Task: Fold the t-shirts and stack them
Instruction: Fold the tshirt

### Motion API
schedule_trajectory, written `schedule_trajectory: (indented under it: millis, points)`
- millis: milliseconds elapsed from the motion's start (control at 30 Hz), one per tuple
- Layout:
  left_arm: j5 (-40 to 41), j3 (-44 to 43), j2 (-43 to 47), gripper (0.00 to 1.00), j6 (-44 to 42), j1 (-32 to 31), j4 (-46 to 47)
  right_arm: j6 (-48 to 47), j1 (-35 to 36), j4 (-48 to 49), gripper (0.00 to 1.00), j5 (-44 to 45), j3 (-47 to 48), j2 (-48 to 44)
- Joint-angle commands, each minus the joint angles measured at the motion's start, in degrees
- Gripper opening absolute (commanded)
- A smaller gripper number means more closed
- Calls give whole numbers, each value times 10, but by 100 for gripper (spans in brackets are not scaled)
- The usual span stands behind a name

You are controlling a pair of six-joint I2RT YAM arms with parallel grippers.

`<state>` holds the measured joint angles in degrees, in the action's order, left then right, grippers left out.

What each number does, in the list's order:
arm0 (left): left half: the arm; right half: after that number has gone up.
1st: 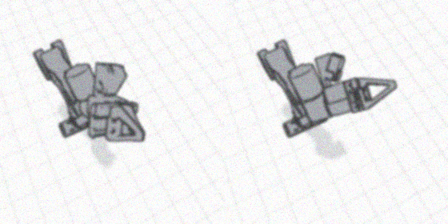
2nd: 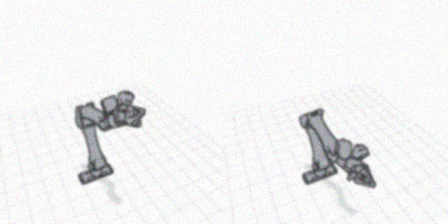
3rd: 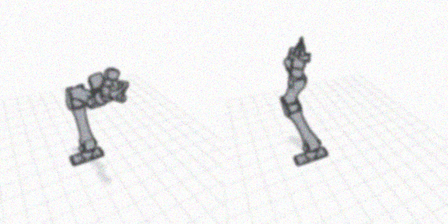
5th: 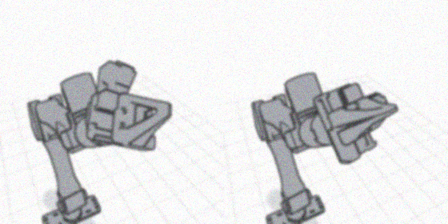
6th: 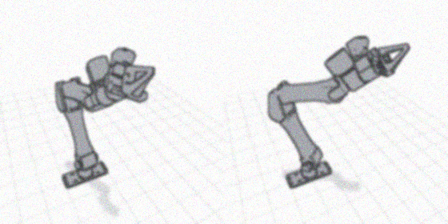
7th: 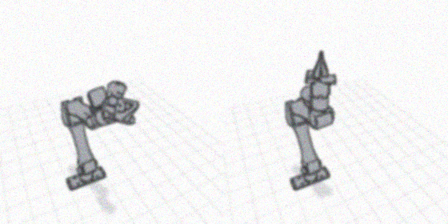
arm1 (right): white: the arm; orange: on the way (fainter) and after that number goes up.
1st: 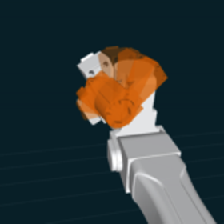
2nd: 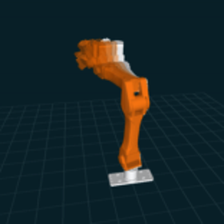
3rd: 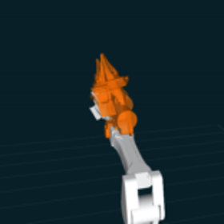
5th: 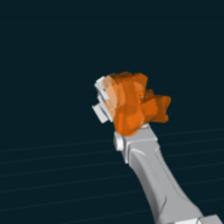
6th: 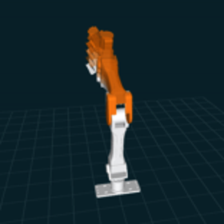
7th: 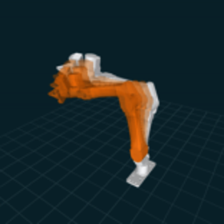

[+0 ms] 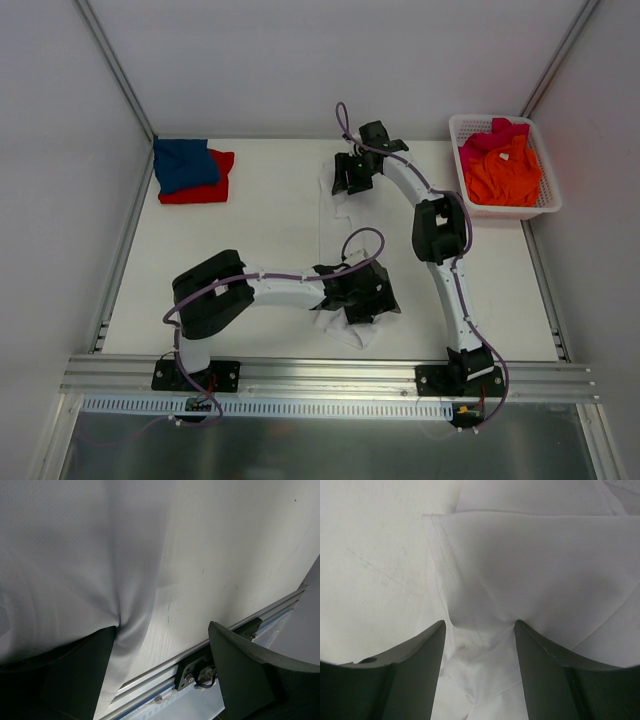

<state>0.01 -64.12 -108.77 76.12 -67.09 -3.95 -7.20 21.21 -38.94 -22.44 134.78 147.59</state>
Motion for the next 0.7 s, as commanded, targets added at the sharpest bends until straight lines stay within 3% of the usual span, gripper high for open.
schedule_trajectory:
  millis: [0, 233, 333, 667]
  points:
    - [-4, 65, -58, 80, -10, -23, -158, -4, 6, 24, 62, -10, 11, 2]
    - [31, 58, -19, 85, -24, -23, -176, -15, 7, 16, 62, -2, 6, -20]
    - [86, 49, 20, 88, -38, -23, -206, -23, 6, 8, 62, 5, 0, -35]
    - [199, -64, 104, 95, -119, -18, -298, -44, 6, -25, 62, 44, 12, -94]
